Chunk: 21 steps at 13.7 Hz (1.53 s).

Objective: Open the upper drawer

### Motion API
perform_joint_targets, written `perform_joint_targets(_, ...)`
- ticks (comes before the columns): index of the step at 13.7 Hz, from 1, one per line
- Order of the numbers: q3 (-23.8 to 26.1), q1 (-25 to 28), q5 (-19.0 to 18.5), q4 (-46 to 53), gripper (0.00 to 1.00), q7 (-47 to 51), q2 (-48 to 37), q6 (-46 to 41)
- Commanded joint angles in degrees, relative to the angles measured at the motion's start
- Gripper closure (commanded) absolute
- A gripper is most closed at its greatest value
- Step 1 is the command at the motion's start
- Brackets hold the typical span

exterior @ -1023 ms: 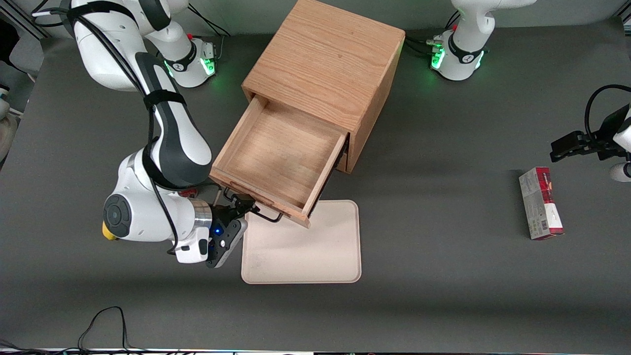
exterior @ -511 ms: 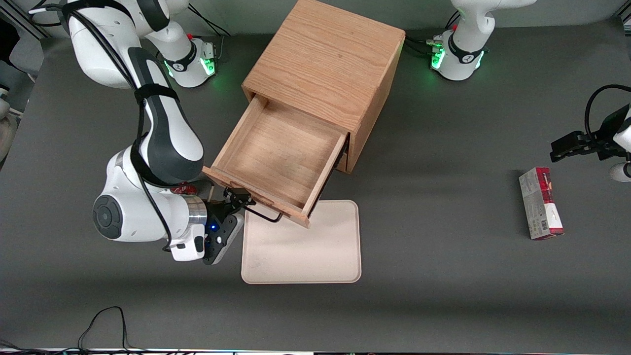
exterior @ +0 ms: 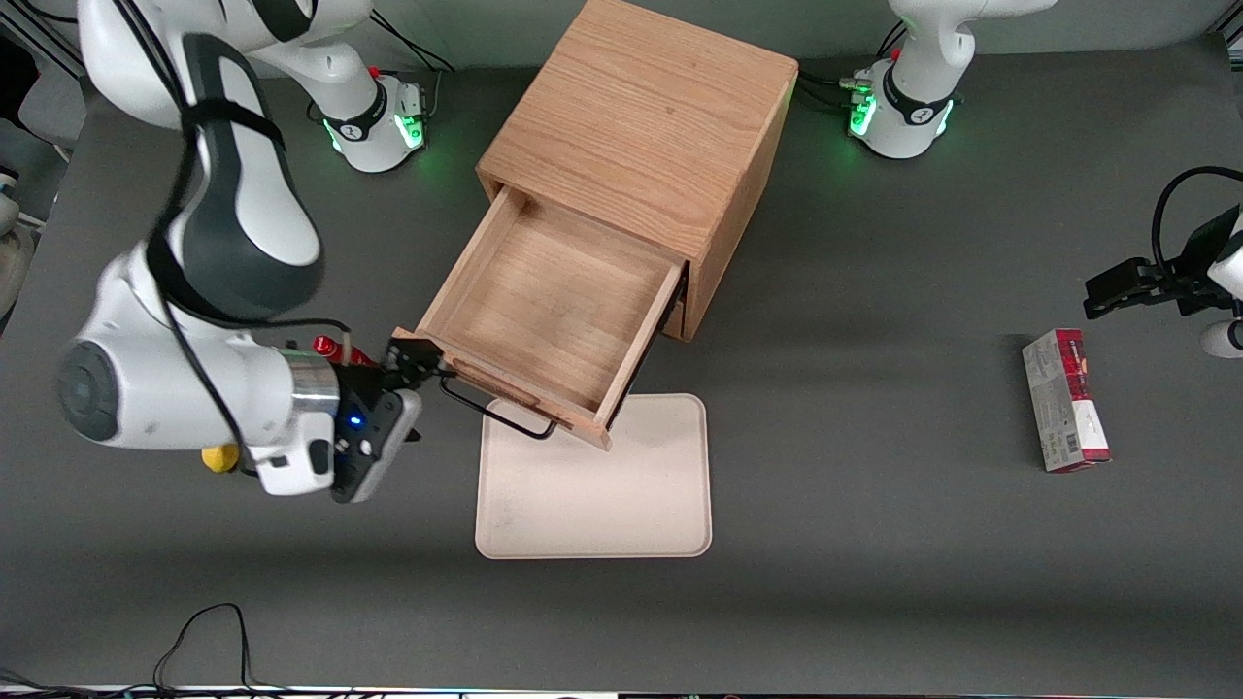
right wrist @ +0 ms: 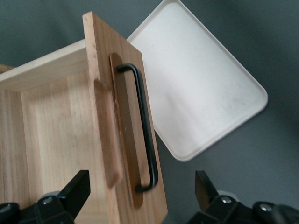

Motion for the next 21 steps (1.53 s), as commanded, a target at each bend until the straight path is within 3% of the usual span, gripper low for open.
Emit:
perform_joint_targets(1,-0.33,0.35,-5.75,-11.26,0.00,0.48,-10.38,-0.63)
perform_joint_targets(4,-3.75,0.79,-9.36,-24.62,0.00,0.83,-21.29,2.35)
perform_joint_targets(5,-3.94,0.79,-12.85,-27.62,0.00,2.40,-24.19,3.40)
perform_joint_targets(7,-3.85,1.05,-18.49,-32.98,0.00,12.81,-29.29,3.59)
perform_joint_targets(9,-4.03,0.97,-21.49,-38.53,0.00,20.49,-33.87,3.68)
perform_joint_targets(12,-8.05,0.70,-21.77,-41.36,0.00,26.65,-36.26,3.59)
perform_joint_targets(21,-10.79,-0.26,-21.24,-37.58,0.00,28.42,-35.20,2.97)
